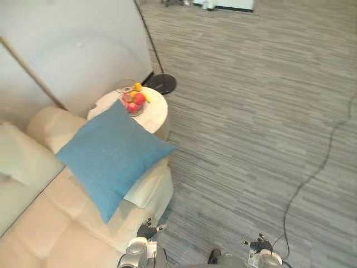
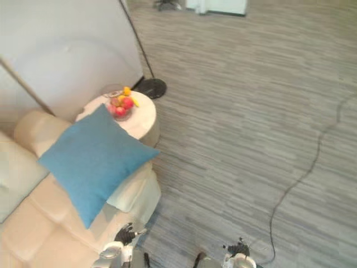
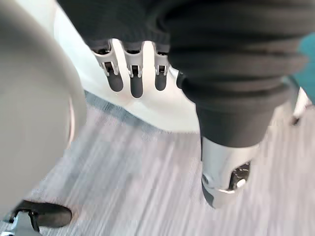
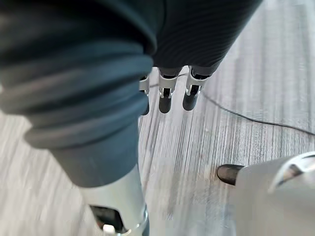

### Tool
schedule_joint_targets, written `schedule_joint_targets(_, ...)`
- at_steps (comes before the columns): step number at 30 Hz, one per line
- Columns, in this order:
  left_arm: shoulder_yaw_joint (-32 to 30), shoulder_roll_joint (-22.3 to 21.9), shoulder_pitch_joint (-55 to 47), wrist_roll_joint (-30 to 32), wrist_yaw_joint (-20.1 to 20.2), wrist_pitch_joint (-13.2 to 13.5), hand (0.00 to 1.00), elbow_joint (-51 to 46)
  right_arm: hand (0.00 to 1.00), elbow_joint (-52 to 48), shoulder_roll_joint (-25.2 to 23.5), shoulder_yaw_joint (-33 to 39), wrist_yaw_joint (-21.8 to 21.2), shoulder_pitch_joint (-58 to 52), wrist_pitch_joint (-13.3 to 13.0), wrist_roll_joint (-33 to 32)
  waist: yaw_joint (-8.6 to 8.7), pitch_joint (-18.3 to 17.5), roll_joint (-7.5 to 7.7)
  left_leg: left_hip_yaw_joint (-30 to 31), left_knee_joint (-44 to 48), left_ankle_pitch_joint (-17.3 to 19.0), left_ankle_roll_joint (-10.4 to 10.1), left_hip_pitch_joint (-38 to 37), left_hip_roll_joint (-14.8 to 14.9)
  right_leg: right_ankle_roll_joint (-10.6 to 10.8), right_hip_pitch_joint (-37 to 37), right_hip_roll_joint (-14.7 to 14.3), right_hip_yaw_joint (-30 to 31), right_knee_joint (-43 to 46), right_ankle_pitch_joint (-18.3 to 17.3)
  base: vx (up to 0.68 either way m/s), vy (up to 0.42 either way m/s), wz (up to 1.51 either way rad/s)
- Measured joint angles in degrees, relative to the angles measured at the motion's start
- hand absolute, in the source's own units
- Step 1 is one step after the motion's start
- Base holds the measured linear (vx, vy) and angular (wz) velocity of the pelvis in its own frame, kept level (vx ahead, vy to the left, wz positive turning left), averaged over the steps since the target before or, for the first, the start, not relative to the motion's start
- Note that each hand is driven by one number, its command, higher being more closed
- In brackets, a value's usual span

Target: Pick up cushions and gather them together orderly.

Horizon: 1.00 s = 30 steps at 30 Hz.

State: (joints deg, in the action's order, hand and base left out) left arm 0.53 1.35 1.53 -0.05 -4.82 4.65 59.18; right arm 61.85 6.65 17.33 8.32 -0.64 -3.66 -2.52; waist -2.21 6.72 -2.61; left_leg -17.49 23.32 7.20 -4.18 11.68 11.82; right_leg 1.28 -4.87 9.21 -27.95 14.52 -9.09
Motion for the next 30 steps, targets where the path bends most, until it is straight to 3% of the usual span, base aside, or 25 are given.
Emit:
schedule_joint_targets(3, 1.7, 1.5, -0.1, 0.1, 0.0, -0.1, 0.0, 0.1, 0.0, 0.3, -0.6, 0.5, -0.4, -0.1, -0.1, 0.0, 0.16, 0.4, 0.48, -6.4, -4.4, -1.8, 1.2, 0.1, -0.7, 0.1, 1.3, 0.9, -4.8, -0.7, -0.1, 0.04, 0.056, 1.25)
schedule_joint_targets(6, 1.5, 2.7, -1.8, 0.0, 0.0, 0.0, 0.0, 0.0, 0.0, 0.2, -1.2, 0.5, -0.5, 0.1, -0.3, 0.1, -0.17, 0.3, 1.5, -5.1, -9.5, -1.9, 1.3, -3.2, -2.9, 0.2, 4.2, 1.2, -5.0, -0.2, -0.1, 0.03, 0.084, 0.75)
schedule_joint_targets(8, 1.1, 3.2, -2.0, 0.0, 0.1, 0.0, 0.0, 0.3, 0.0, 0.1, -1.4, 0.4, -0.5, 0.7, -0.4, 0.1, -0.25, 0.2, 2.44, -4.0, -13.0, -2.5, 2.3, -4.7, -5.7, 2.3, 3.7, 4.2, -5.8, 4.4, -1.4, -0.05, 0.085, 0.49)
schedule_joint_targets(9, 1.1, 3.1, -1.8, 0.0, 0.1, 0.0, 0.0, 1.2, 0.0, 0.2, -1.4, 0.4, -0.5, 0.7, -0.3, 0.2, 0.11, 0.1, 2.44, -2.2, -14.7, -2.2, 3.3, -5.3, -6.9, 2.7, 2.0, 7.0, -5.3, 11.0, -1.6, -0.1, 0.077, 0.68)
schedule_joint_targets(11, 1.1, 3.4, -2.0, 0.0, 0.1, 0.0, 0.0, 1.3, 0.0, 0.0, -2.2, 0.3, -0.6, -0.2, -0.2, 0.2, 0.49, 0.1, 3.06, 0.9, -15.4, -1.9, 3.5, -7.0, -8.9, 1.7, -1.7, 10.5, 0.0, 22.8, 0.2, -0.02, 0.084, 0.92)
schedule_joint_targets(12, 1.1, 3.7, -2.3, 0.0, 0.1, 0.0, 0.0, 1.2, 0.0, -0.1, -3.4, 0.5, -0.9, -1.1, -0.3, 0.0, 0.95, 0.1, 3.13, 3.2, -15.4, -1.8, 3.8, -7.3, -9.3, 2.2, -3.9, 9.3, 6.0, 25.7, -0.7, 0.05, 0.064, 0.9)
schedule_joint_targets(13, 0.9, 4.0, -2.5, 0.0, 0.0, 0.0, 0.0, 1.2, 0.0, -0.1, -3.6, 0.3, -0.9, -1.1, -0.3, 0.1, 1.1, -0.1, 3.41, 4.2, -15.4, -1.8, 3.9, -7.3, -9.3, 2.6, -4.2, 8.4, 8.1, 25.7, -1.8, 0.09, 0.007, 1.08)
schedule_joint_targets(14, 0.2, 4.3, -3.0, -0.1, 0.0, 0.0, 0.0, 1.2, 0.0, -0.2, -3.7, -0.2, -1.1, -1.0, -0.3, 0.2, 1.29, -0.4, 3.89, 6.9, -15.4, -1.9, 4.1, -7.3, -9.3, 3.0, -5.2, 5.0, 13.0, 23.8, -4.5, 0.06, -0.015, 0.84)
schedule_joint_targets(16, 0.1, 4.2, -3.0, 0.0, 0.0, -0.1, 0.0, 1.2, 0.0, -0.1, -3.7, -0.3, -1.1, -1.2, -0.3, 0.1, 1.59, -0.4, 3.79, 10.1, -15.6, -1.9, 4.1, -7.2, -9.3, 3.3, -6.0, 1.5, 17.9, 19.3, -5.7, 0.06, -0.059, 0.93)
schedule_joint_targets(19, -0.7, 3.9, -2.9, 0.0, 0.0, 0.0, 0.0, 1.2, 0.0, -0.1, -4.0, -0.6, -1.1, -1.4, -0.3, 0.0, 2.11, -0.7, 3.8, 13.5, -15.0, -1.8, 3.3, -6.4, -9.6, 3.4, -5.9, -2.4, 26.8, 8.9, -4.2, 0.06, -0.127, 0.82)
schedule_joint_targets(20, -0.8, 4.6, -2.6, 0.2, 0.0, 0.0, 0.0, 1.3, 0.0, 0.0, -4.2, -0.5, -1.1, -2.2, -0.3, 0.0, 2.33, -1.0, 6.2, 15.2, -13.9, -1.3, 2.2, -5.8, -11.5, 2.9, -5.2, -1.2, 28.2, 4.3, -0.6, 0.11, -0.221, 1.01)
schedule_joint_targets(22, -1.7, 3.3, -2.4, 0.5, -0.1, 0.1, 0.0, 1.7, 0.0, 0.3, -3.7, 0.6, -1.0, -2.3, -0.1, -0.2, 1.53, -1.5, 4.33, 16.2, -13.4, -1.6, 0.5, -5.8, -9.7, 2.4, -4.8, -2.4, 26.4, 4.3, -1.4, 0.16, -0.22, 0.51)
schedule_joint_targets(25, -1.9, 2.2, -2.3, 0.5, 0.0, 0.1, 0.0, 2.6, 0.0, 0.1, -3.4, 0.6, -1.2, -1.5, -0.3, -0.3, 1.88, -2.0, 2.05, 17.6, -15.3, -2.2, -1.2, -6.2, -7.3, 1.0, -2.0, -5.0, 23.8, 0.0, -0.1, 0.21, -0.19, 0.12)
schedule_joint_targets(27, -1.8, 2.1, -2.2, 0.5, 0.0, 0.1, 0.0, 2.8, 0.0, 0.4, -4.1, 0.7, -1.3, -1.8, -0.2, -0.6, 2.04, -2.0, 2.03, 18.1, -16.3, -2.6, -1.8, -7.3, -6.4, 0.9, 0.2, -5.9, 22.3, -1.6, 0.1, 0.16, -0.14, 0.33)
schedule_joint_targets(30, -1.8, 2.1, -1.8, 0.5, 0.1, 0.1, 0.0, 2.7, 0.0, 0.3, -4.2, 1.9, -1.5, -1.5, -0.3, -2.1, 2.29, -1.8, 3.23, 17.0, -16.6, -3.1, -2.5, -7.7, -5.4, 0.9, 2.2, -6.2, 20.3, -3.2, 0.1, 0.11, -0.087, 0.3)
